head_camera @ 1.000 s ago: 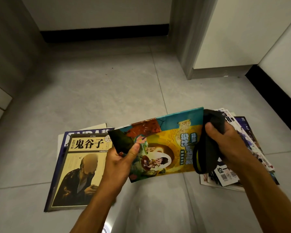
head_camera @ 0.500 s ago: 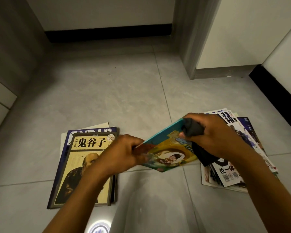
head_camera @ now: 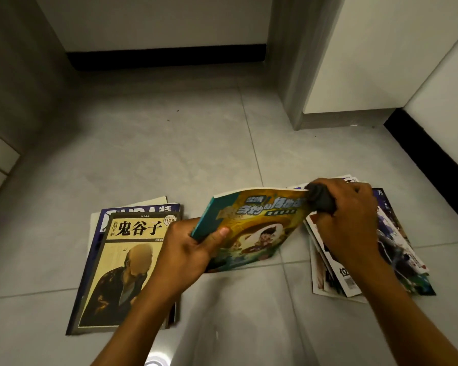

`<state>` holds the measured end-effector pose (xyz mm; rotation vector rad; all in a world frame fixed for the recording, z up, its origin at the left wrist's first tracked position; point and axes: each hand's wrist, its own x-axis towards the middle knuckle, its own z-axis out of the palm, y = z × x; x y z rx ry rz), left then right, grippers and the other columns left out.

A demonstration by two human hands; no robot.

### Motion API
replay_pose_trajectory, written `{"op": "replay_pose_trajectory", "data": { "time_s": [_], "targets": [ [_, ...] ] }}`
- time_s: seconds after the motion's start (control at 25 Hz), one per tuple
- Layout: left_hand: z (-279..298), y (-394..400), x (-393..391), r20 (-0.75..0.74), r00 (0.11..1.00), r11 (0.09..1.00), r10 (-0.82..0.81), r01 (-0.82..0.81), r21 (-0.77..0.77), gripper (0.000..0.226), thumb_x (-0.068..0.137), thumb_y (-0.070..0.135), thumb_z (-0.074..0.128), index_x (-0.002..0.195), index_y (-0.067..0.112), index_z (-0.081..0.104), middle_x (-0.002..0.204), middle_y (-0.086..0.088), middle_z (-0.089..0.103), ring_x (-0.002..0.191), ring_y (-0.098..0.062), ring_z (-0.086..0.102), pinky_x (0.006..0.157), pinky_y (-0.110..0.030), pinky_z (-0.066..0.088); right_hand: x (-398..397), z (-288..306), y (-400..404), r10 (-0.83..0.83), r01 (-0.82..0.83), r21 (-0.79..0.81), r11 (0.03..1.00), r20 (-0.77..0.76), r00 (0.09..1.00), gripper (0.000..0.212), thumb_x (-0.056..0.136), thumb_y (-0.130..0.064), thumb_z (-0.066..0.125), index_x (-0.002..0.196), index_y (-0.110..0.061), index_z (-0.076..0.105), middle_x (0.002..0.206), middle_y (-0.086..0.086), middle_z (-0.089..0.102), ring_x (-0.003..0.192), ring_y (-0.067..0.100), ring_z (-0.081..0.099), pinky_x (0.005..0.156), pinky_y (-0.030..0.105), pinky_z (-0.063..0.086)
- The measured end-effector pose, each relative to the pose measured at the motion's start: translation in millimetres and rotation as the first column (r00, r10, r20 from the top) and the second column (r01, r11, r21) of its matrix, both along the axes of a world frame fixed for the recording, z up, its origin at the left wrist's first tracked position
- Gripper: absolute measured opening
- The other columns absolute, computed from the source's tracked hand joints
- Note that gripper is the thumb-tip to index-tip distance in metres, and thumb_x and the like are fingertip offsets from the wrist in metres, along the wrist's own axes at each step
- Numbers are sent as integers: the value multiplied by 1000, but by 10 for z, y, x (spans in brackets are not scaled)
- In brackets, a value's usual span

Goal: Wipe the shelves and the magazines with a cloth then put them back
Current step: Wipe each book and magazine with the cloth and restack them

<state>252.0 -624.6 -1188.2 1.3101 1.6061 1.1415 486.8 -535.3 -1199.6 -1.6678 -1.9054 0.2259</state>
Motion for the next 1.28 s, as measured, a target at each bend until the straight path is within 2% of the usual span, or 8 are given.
{"op": "replay_pose_trajectory", "data": {
  "time_s": [0.28, 0.48, 0.56, 0.64, 0.72, 0.92, 1.16, 1.28],
  "targets": [
    [-156, -2, 152, 68, 995, 996, -70, 66, 64, 10, 82, 35, 62, 75, 28, 64, 72, 15, 71, 69, -5, 69, 58, -15, 52, -841, 297, -405, 339, -305, 267, 914, -90, 937, 35, 76, -23, 54, 109, -16, 65, 102, -3, 67, 102, 20, 48, 81, 32, 37],
    [-73, -92, -13, 38, 991, 991, 132, -131, -27, 20, 84, 17, 66, 72, 30, 58, 58, 27, 65, 62, 11, 63, 49, -9, 47, 197, -221, 207, 115, -87, -170, 982, 163, 980, 17, 81, -11, 61, 98, -12, 65, 89, 11, 67, 89, 26, 54, 79, 40, 44],
    [-123, -58, -21, 236, 890, 920, 391, -368, -138, 20, 85, 12, 67, 75, 26, 56, 53, 24, 64, 62, 6, 66, 48, -11, 48, 428, -297, 260, -44, 26, -415, 910, -33, 998, 17, 86, -2, 57, 99, -10, 65, 85, 16, 67, 78, 33, 60, 75, 43, 51],
    [-198, 68, -64, 590, 610, 846, 529, -437, -306, 11, 85, 10, 66, 88, 20, 64, 76, 9, 74, 83, -17, 71, 69, -33, 58, 350, -384, 112, -402, -43, -643, 765, -529, 747, 31, 80, 4, 53, 108, -6, 63, 85, 18, 64, 72, 33, 61, 63, 36, 50],
    [-239, 199, -61, 691, 488, 840, 534, -398, -369, 14, 85, 9, 66, 97, 16, 67, 95, -4, 74, 90, -28, 69, 81, -46, 57, 83, -447, -276, -653, -353, -728, 588, -685, 323, 41, 74, -4, 58, 115, -1, 59, 81, 17, 62, 66, 29, 61, 57, 33, 50],
    [-314, 273, 45, 413, 781, 875, 467, -343, -341, 12, 86, 11, 67, 93, 21, 65, 91, -2, 75, 81, -22, 72, 76, -42, 59, -567, -470, -738, -736, -526, -597, 606, -671, -86, 33, 80, -24, 64, 111, -11, 64, 94, 14, 72, 70, 28, 70, 56, 36, 57],
    [-581, 120, -86, -101, 937, 941, 336, -337, 2, 75, 90, 20, 63, 146, 42, 17, 151, 5, 35, 135, -16, 40, 104, -48, 42, -498, -303, -496, -728, -364, -665, 652, -683, -55, 49, 74, -13, 68, 122, -11, 59, 113, 16, 67, 101, 37, 64, 82, 47, 52],
    [-705, 29, -194, -626, 776, 958, -79, 233, 168, 75, 79, 12, 55, 146, 34, 28, 159, 5, 19, 148, -17, 10, 116, -57, 15, -307, -152, -305, -693, -367, -655, 660, -720, 38, 36, 91, -10, 54, 126, -8, 54, 116, 14, 65, 109, 36, 60, 91, 49, 49]
  ]
}}
